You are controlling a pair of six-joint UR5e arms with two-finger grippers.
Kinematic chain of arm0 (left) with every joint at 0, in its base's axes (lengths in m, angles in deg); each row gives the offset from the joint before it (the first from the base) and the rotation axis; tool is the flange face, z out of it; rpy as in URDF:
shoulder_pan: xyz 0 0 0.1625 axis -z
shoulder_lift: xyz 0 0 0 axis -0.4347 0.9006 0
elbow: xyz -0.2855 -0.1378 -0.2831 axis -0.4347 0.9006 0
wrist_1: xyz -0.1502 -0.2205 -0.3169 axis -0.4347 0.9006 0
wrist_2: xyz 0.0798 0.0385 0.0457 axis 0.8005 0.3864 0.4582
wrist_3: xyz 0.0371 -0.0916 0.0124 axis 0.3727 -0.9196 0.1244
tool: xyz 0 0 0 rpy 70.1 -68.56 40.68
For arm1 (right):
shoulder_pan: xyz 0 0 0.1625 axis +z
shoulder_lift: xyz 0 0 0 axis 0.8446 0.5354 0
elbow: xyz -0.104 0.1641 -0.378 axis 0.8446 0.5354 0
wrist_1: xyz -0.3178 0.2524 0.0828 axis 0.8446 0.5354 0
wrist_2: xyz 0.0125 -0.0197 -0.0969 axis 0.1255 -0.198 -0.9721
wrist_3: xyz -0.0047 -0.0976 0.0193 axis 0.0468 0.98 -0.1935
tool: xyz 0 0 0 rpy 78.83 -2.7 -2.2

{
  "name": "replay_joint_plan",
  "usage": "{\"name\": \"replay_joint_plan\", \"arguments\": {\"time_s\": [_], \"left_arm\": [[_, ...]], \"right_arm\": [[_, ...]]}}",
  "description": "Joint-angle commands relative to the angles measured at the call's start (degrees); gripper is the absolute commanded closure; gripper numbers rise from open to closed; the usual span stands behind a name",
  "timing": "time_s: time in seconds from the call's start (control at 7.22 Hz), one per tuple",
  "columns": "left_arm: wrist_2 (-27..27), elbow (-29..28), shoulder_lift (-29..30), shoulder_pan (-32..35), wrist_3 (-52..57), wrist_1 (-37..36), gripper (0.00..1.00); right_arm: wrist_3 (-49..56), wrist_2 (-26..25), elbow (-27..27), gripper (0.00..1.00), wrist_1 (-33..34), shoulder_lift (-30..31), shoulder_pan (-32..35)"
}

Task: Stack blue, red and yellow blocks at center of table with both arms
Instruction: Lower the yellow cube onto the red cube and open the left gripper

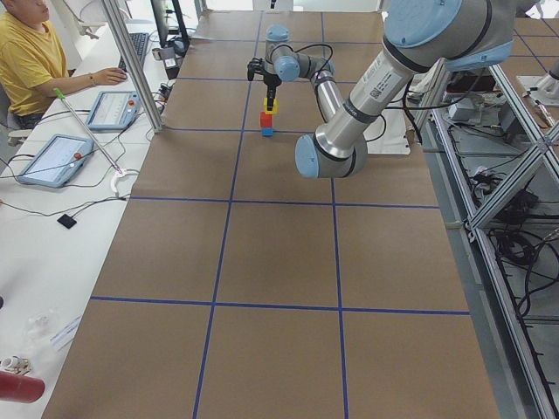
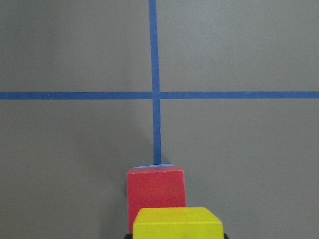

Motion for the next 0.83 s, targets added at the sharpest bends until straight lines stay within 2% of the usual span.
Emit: {"name": "replay_joint_plan", "arguments": {"time_s": [0.0, 0.14, 0.69], "left_arm": [[1.56, -0.71, 0.06, 0.09, -0.16, 0.04, 0.75], [1.75, -1.06, 0.06, 0.18, -0.16, 0.04, 0.65], [2.45, -1.85, 0.24, 0.18, -0.34, -0.05, 0.49]], "right_arm": [[-0.01, 0.06, 0.01, 0.0, 0.01, -0.25, 0.0], [-0.01, 0.06, 0.01, 0.0, 0.01, -0.25, 0.0], [-0.01, 0.06, 0.01, 0.0, 0.01, -0.25, 0.0]]}}
